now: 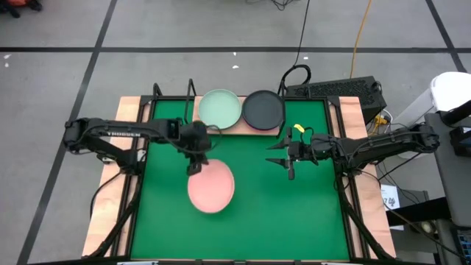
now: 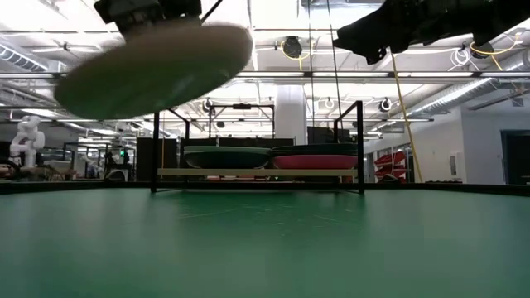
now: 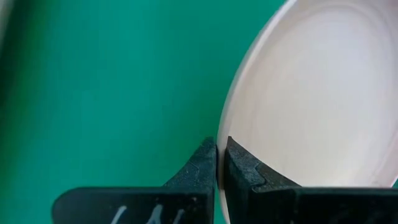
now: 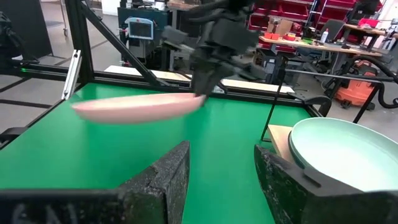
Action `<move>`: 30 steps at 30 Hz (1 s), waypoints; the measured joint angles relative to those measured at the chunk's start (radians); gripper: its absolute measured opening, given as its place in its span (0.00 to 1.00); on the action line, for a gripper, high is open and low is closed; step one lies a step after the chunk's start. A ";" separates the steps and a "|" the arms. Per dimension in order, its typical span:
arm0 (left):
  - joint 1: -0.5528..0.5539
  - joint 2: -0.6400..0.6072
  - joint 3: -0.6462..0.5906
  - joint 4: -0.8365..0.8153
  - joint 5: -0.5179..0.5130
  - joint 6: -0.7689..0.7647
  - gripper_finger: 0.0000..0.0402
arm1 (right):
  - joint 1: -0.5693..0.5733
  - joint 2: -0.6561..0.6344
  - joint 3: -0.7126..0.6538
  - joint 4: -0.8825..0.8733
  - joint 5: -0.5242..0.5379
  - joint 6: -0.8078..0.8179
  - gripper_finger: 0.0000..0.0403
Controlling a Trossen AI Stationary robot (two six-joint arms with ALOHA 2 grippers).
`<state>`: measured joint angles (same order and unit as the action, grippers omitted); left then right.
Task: Place and stack plates onto a shelf
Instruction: Stack the light orange plate on top of the light green plate on the shelf
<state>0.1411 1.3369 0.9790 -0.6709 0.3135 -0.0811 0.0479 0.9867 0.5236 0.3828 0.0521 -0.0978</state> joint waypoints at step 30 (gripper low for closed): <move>0.540 0.040 0.208 0.138 -0.133 0.426 0.03 | -0.002 0.000 0.000 0.039 0.188 -0.175 0.40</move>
<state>0.6809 1.3765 1.1866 -0.5329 0.1807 0.3446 0.0460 0.9867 0.5236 0.4214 0.2397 -0.2733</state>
